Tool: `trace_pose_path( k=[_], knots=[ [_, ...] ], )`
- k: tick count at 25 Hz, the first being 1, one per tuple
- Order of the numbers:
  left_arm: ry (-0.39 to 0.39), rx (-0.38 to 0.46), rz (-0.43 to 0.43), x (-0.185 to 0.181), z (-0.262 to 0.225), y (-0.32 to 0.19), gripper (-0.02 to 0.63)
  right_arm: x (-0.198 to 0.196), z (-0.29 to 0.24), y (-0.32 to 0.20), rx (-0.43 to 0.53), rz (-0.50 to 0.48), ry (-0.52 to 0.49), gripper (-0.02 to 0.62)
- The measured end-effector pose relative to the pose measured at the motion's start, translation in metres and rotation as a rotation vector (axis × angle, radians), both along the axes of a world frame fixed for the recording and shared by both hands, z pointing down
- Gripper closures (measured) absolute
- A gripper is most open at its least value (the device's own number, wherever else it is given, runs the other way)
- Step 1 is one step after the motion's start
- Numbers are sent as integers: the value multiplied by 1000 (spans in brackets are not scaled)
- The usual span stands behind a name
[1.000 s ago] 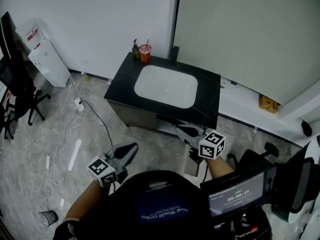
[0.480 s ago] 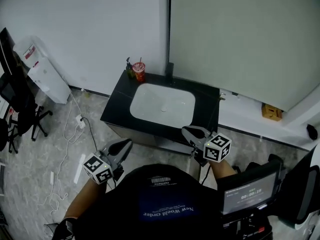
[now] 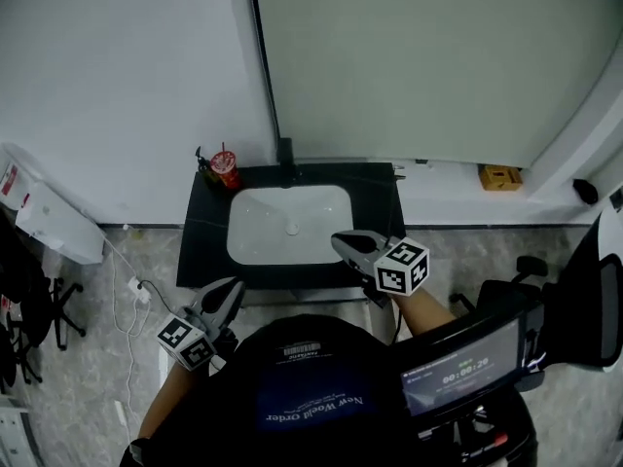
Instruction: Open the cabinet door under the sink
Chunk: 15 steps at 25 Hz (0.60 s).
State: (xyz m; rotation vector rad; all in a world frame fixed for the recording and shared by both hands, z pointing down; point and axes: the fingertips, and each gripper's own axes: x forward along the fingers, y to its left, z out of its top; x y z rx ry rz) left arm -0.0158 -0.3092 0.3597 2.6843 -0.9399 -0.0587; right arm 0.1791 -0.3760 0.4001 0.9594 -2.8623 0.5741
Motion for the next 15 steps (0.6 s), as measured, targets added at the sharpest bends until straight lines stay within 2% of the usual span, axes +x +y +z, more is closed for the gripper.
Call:
trace_pose_path(
  k=[3,6,15],
  knots=[
    [-22,1,69,2,0,-13,605,-5,4,0,-25,42,-3,595],
    [-5,18,112,-1,0,-25,604,-10,3,1,-27,65,11,595],
    [18,29,152,-1,-9,-44,604,-6,-6,-4,-14,102,37,595]
  ],
)
